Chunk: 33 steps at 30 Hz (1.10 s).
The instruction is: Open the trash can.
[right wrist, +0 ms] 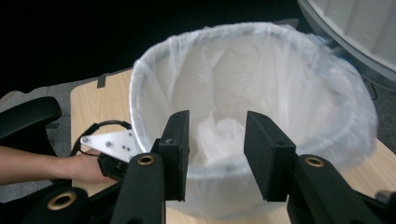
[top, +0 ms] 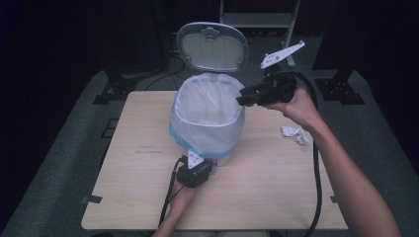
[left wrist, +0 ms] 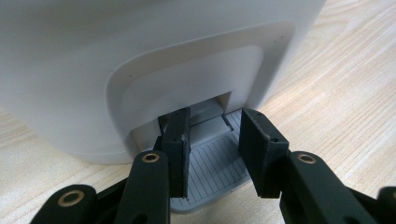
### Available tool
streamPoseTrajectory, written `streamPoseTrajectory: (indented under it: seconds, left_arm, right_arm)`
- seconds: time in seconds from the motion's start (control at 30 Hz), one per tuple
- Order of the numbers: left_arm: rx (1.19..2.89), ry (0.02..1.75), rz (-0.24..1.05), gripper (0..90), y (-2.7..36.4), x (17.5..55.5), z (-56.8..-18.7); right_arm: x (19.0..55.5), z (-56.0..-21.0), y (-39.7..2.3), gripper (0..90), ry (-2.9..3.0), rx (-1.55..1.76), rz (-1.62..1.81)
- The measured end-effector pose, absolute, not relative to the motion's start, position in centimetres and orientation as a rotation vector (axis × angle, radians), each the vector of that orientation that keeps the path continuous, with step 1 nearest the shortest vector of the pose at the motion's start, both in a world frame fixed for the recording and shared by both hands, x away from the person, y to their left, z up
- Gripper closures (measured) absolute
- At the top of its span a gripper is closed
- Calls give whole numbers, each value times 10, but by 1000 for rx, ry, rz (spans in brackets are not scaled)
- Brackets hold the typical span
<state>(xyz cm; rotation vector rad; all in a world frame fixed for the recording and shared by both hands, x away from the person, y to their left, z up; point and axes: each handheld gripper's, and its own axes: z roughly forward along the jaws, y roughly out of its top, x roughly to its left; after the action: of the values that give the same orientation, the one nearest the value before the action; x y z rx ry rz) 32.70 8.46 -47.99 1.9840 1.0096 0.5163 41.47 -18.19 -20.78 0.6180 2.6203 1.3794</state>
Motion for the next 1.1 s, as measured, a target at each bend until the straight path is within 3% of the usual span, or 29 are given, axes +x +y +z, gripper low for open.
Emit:
streamPoseTrajectory:
  seconds: [1.1]
  left_arm:
    - [1975,1017,511,641,84,327,-480]
  right_arm:
    - [412,-296,-302,578,2550,863,1255]
